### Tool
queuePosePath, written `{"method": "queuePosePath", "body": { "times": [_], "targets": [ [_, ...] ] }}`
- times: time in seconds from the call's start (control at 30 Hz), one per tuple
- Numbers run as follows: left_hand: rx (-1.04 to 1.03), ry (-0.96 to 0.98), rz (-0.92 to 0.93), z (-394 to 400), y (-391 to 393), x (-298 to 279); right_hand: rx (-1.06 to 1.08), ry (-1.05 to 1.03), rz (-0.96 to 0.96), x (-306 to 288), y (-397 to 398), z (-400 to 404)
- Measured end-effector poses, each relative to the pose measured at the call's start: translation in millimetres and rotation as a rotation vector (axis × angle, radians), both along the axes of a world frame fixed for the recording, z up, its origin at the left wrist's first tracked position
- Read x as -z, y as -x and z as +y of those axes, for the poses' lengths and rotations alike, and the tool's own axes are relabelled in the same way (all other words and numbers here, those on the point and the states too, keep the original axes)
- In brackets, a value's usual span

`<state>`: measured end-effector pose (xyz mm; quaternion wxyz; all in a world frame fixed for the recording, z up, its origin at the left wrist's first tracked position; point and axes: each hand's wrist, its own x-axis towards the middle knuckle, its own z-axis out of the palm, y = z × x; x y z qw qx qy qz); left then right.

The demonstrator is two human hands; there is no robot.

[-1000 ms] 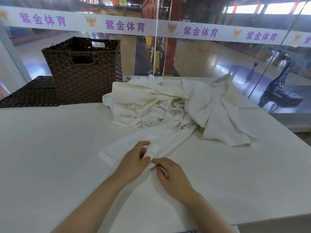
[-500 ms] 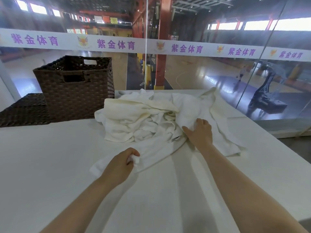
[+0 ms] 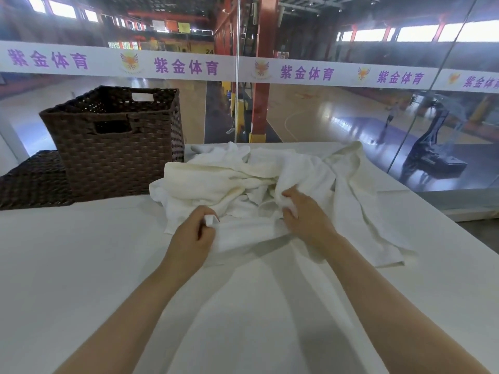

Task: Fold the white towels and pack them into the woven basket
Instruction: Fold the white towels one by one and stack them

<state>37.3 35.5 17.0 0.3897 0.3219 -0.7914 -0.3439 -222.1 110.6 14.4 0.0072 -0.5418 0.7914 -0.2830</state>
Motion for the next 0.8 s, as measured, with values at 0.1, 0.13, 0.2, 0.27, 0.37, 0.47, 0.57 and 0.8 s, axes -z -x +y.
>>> {"method": "queuePosePath", "body": {
  "times": [0.1,0.13,0.2,0.27,0.37,0.47,0.57,0.8],
  "targets": [
    [-0.016,0.035,0.01,-7.0,3.6,-15.4,-0.04,-0.18,0.019,31.5,15.0,2.4],
    [-0.015,0.05,-0.001,-8.6,4.2,-17.6,-0.042,-0.166,-0.001,38.0,21.3,0.3],
    [-0.015,0.061,-0.01,-9.5,2.6,-18.7,-0.052,-0.159,-0.049,41.7,31.9,-6.9],
    [-0.034,0.043,0.009,-9.5,-2.9,-17.6,-0.07,-0.192,-0.103,36.4,41.1,-13.1],
    [-0.107,0.058,0.036,-11.8,-19.6,-18.2,-0.095,-0.222,-0.088,32.3,55.2,-15.0],
    [-0.22,0.064,0.077,-17.6,-41.3,-20.6,-0.077,-0.257,-0.08,38.0,66.4,-14.2],
    [-0.303,0.033,0.095,-25.8,-61.7,-16.5,-0.081,-0.249,-0.051,41.6,67.9,-17.0],
    [-0.626,-0.038,0.265,-52.5,-137.6,-11.9,0.09,-0.428,0.217,71.1,102.1,-14.5]
  ]
}}
